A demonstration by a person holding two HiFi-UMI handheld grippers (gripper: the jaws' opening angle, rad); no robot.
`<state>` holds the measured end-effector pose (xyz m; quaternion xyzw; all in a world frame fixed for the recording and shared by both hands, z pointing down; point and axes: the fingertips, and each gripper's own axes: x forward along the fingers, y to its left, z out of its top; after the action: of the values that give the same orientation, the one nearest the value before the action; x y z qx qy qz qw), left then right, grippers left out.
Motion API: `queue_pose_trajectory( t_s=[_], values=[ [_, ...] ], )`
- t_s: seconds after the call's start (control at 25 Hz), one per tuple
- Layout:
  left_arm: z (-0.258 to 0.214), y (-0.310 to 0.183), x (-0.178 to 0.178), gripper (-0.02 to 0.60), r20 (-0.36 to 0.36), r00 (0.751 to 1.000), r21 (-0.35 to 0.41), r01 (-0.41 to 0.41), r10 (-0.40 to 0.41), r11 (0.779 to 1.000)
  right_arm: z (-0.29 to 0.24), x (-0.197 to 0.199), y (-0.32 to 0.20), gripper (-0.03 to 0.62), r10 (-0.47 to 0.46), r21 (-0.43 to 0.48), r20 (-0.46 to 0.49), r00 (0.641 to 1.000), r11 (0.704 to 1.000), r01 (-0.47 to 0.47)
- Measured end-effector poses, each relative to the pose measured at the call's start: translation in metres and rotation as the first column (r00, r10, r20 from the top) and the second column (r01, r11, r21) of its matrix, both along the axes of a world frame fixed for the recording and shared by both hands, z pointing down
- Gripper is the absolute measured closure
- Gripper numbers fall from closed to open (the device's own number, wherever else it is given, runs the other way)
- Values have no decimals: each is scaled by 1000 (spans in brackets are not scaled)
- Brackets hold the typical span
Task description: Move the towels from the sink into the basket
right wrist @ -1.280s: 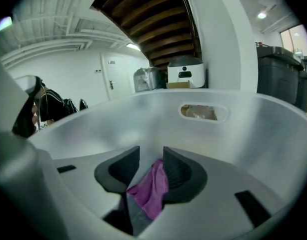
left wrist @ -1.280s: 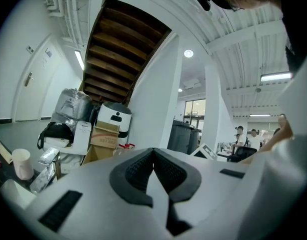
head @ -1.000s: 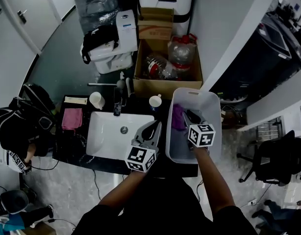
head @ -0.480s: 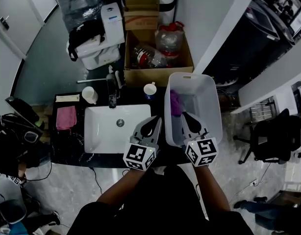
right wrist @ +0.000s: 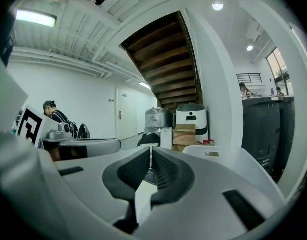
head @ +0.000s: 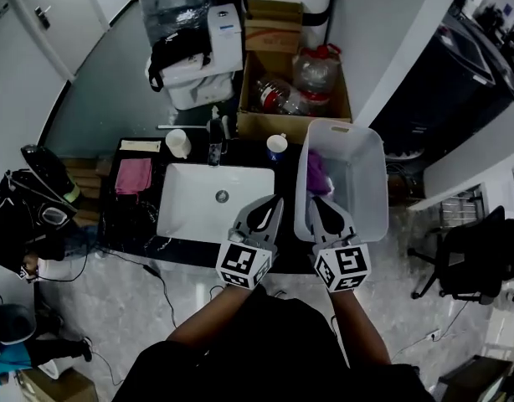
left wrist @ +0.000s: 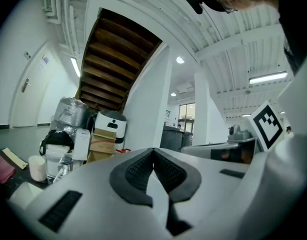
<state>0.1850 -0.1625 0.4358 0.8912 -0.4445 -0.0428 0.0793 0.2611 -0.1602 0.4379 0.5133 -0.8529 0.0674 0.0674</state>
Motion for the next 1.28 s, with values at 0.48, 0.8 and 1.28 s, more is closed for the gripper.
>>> queue_pose_trajectory(
  t_s=[0.48, 0.8, 1.28],
  values=[
    [-6, 78, -26, 568, 47, 968, 22, 245, -246, 969, -8, -35, 61, 569, -230, 46, 59, 971, 973, 228],
    [10, 129, -96, 568, 71, 914, -16, 400, -398, 916, 7, -108, 102, 569, -372, 12, 78, 925, 928, 372],
    [24, 165, -257, 569, 34, 833, -18, 554, -553, 833, 18, -272, 127, 569, -529, -1, 33, 848, 848, 530]
  ],
)
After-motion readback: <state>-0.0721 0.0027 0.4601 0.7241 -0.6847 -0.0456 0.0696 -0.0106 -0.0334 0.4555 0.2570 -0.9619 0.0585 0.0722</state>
